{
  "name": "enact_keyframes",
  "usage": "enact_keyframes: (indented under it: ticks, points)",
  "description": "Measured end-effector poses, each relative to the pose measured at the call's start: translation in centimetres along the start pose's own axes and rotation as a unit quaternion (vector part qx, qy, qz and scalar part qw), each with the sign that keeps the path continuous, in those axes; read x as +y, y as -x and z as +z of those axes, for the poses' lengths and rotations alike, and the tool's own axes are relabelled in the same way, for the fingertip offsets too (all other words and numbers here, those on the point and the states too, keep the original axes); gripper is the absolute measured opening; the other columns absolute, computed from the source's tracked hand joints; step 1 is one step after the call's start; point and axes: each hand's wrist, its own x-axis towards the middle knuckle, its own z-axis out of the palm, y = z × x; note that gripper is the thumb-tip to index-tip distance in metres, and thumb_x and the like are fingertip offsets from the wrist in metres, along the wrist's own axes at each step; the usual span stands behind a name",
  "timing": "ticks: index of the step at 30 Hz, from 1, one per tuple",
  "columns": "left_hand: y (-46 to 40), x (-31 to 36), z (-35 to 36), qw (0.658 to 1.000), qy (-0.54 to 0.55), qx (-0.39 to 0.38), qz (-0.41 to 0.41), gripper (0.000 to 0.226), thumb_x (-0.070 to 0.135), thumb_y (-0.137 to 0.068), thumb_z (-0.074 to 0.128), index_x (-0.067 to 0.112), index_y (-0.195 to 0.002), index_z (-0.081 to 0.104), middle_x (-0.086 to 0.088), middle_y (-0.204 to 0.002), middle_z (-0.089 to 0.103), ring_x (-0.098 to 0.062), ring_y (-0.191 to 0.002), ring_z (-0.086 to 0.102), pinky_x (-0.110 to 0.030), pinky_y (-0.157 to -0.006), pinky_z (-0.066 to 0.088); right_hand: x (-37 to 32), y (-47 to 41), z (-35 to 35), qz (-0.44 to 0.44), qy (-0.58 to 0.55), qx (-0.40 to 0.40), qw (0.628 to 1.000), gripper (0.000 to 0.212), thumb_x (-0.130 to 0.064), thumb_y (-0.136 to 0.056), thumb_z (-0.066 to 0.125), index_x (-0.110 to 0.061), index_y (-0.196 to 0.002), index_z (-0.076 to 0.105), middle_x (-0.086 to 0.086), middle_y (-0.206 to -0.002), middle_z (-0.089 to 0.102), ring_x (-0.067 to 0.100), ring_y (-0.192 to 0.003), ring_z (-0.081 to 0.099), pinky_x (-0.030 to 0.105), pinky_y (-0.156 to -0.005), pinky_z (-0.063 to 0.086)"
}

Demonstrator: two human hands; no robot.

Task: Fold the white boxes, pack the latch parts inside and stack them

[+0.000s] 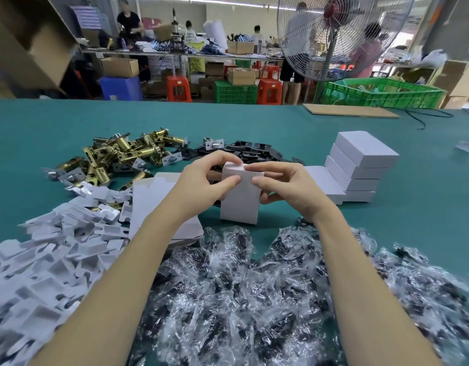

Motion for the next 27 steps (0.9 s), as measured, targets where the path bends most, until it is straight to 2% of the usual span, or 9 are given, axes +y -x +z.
enact_keyframes:
  ticks: [2, 5, 8, 12, 14, 16, 19, 24, 27]
  points:
    - [0.0, 0.2, 0.0, 0.998, -0.029, -0.004, -0.06, 0.038, 0.032, -0.092, 0.075, 0.038, -0.124, 0.054, 0.013, -0.116, 0.068, -0.005, -0.092, 0.07, -0.031, -0.07, 0.062, -0.3, -0.4, 0.3, -0.006, -0.009, 0.04, 0.999, 0.022, -0.01, -0.098, 0.067, -0.021, -0.114, 0.077, 0.0, -0.075, 0.067, 0.012, -0.058, 0.054, 0.026, -0.061, 0.056]
    - [0.1, 0.9, 0.0, 0.987, 0.047, -0.06, -0.143, 0.027, 0.042, -0.096, 0.067, 0.031, -0.119, 0.059, 0.003, -0.11, 0.073, -0.01, -0.087, 0.074, -0.029, -0.069, 0.06, -0.9, -1.2, 0.1, 0.002, -0.082, 0.101, 0.992, 0.021, -0.013, -0.102, 0.061, -0.024, -0.115, 0.074, -0.006, -0.07, 0.056, 0.007, -0.052, 0.044, 0.02, -0.051, 0.048]
    - [0.1, 1.9, 0.4, 0.96, 0.175, -0.112, -0.19, 0.028, 0.035, -0.1, 0.063, 0.018, -0.123, 0.062, -0.006, -0.114, 0.075, -0.028, -0.093, 0.076, -0.03, -0.069, 0.062, -1.0, -1.7, -0.2, 0.042, -0.15, 0.141, 0.978, 0.017, -0.023, -0.103, 0.06, -0.024, -0.116, 0.07, -0.01, -0.074, 0.056, 0.005, -0.05, 0.041, 0.016, -0.048, 0.042]
    - [0.5, 2.3, 1.6, 0.941, 0.222, -0.087, -0.239, 0.028, 0.025, -0.101, 0.064, 0.008, -0.123, 0.062, -0.013, -0.119, 0.073, -0.029, -0.097, 0.076, -0.031, -0.07, 0.063, 0.3, -1.8, -0.3, 0.13, -0.177, 0.154, 0.963, 0.03, -0.038, -0.106, 0.049, -0.016, -0.114, 0.068, -0.006, -0.076, 0.067, 0.008, -0.05, 0.041, 0.018, -0.045, 0.041]
    - [0.5, 2.5, 1.9, 0.924, 0.261, -0.059, -0.273, 0.028, 0.025, -0.099, 0.065, 0.004, -0.118, 0.064, -0.015, -0.113, 0.075, -0.026, -0.09, 0.077, -0.026, -0.063, 0.062, 1.2, -1.6, -0.1, 0.193, -0.109, 0.167, 0.961, 0.035, -0.039, -0.109, 0.039, -0.016, -0.109, 0.066, -0.003, -0.087, 0.072, 0.011, -0.052, 0.046, 0.021, -0.046, 0.046]
    - [0.3, 3.0, 1.8, 0.914, 0.288, -0.019, -0.284, 0.026, 0.029, -0.098, 0.067, 0.005, -0.109, 0.067, -0.012, -0.098, 0.079, -0.021, -0.078, 0.077, -0.021, -0.055, 0.059, 2.0, -1.1, 0.2, 0.236, 0.071, 0.13, 0.96, 0.027, -0.034, -0.107, 0.043, -0.022, -0.099, 0.066, -0.001, -0.09, 0.072, 0.012, -0.059, 0.054, 0.023, -0.05, 0.051]
    - [-0.2, 3.7, 1.6, 0.917, 0.295, 0.024, -0.266, 0.027, 0.035, -0.097, 0.067, 0.009, -0.105, 0.069, -0.008, -0.092, 0.08, -0.018, -0.075, 0.076, -0.017, -0.051, 0.055, 2.9, -1.2, 1.1, 0.226, 0.301, 0.058, 0.925, 0.016, -0.033, -0.096, 0.059, -0.033, -0.081, 0.066, -0.002, -0.101, 0.073, 0.018, -0.086, 0.068, 0.036, -0.076, 0.062]
    - [-2.9, 5.5, 3.6, 0.926, 0.278, 0.018, -0.256, 0.029, 0.032, -0.096, 0.07, 0.005, -0.106, 0.067, -0.015, -0.097, 0.078, -0.021, -0.072, 0.075, -0.019, -0.053, 0.056, 3.4, -1.7, 2.1, 0.221, 0.367, 0.097, 0.898, 0.015, -0.037, -0.093, 0.059, -0.038, -0.079, 0.064, -0.006, -0.105, 0.071, 0.022, -0.098, 0.065, 0.029, -0.085, 0.051]
    - [-5.5, 6.7, 6.5, 0.933, 0.254, -0.013, -0.256, 0.034, 0.028, -0.097, 0.07, -0.002, -0.112, 0.063, -0.015, -0.089, 0.076, -0.02, -0.063, 0.075, -0.02, -0.052, 0.056, 3.5, -2.1, 2.0, 0.223, 0.39, 0.068, 0.891, 0.013, -0.038, -0.094, 0.053, -0.034, -0.085, 0.062, -0.004, -0.109, 0.069, 0.023, -0.108, 0.063, 0.031, -0.098, 0.049]
